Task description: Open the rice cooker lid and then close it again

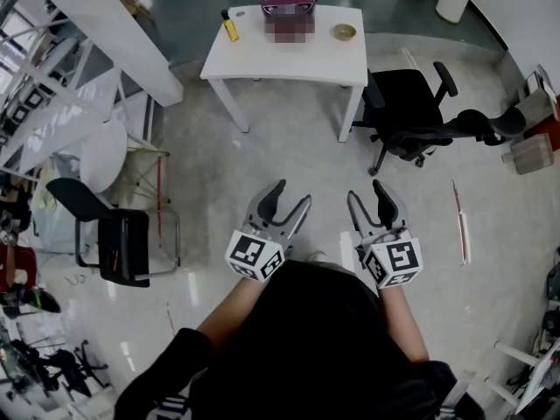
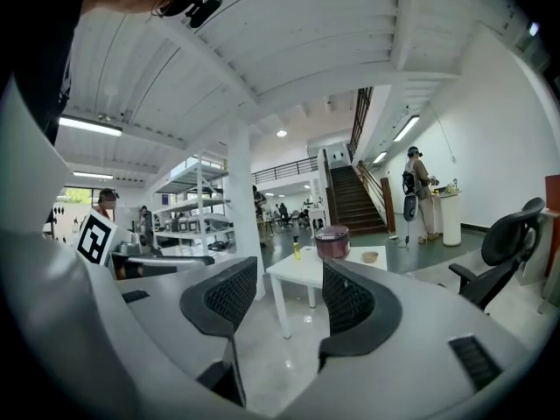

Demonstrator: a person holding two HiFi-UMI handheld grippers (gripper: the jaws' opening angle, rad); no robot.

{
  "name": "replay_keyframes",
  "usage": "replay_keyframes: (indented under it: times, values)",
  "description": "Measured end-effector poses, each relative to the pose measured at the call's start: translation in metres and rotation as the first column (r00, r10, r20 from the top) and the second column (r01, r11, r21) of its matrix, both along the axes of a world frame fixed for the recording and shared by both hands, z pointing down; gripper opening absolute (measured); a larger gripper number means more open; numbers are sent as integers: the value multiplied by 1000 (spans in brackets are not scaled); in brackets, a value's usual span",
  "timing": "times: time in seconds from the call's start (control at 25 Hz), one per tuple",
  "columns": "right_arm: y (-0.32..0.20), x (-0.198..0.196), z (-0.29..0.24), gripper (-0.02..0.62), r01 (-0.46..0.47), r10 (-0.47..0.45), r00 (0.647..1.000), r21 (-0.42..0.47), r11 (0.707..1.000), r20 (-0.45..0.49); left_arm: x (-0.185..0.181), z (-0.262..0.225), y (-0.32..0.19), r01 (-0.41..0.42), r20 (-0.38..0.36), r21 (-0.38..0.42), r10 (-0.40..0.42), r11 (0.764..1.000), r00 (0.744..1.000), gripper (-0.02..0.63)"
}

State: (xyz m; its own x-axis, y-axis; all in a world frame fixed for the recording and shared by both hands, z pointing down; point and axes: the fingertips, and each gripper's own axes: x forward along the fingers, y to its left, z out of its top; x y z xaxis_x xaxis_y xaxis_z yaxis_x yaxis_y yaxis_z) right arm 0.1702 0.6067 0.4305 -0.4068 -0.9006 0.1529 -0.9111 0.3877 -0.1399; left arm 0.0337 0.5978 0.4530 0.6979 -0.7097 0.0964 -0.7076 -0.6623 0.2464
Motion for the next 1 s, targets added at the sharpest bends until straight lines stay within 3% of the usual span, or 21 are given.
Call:
replay_keyframes:
  times: [0.52,1.0]
  values:
    - [-13,0,22,202,43,-42,999,-54,998,20,-17,16,-5,78,24,-31,-77,996,997,238]
    - [-89,-11,29,202,55,-55,998,-77,996,7,-18,29,-83,67,1,-44,-67,997,998,238]
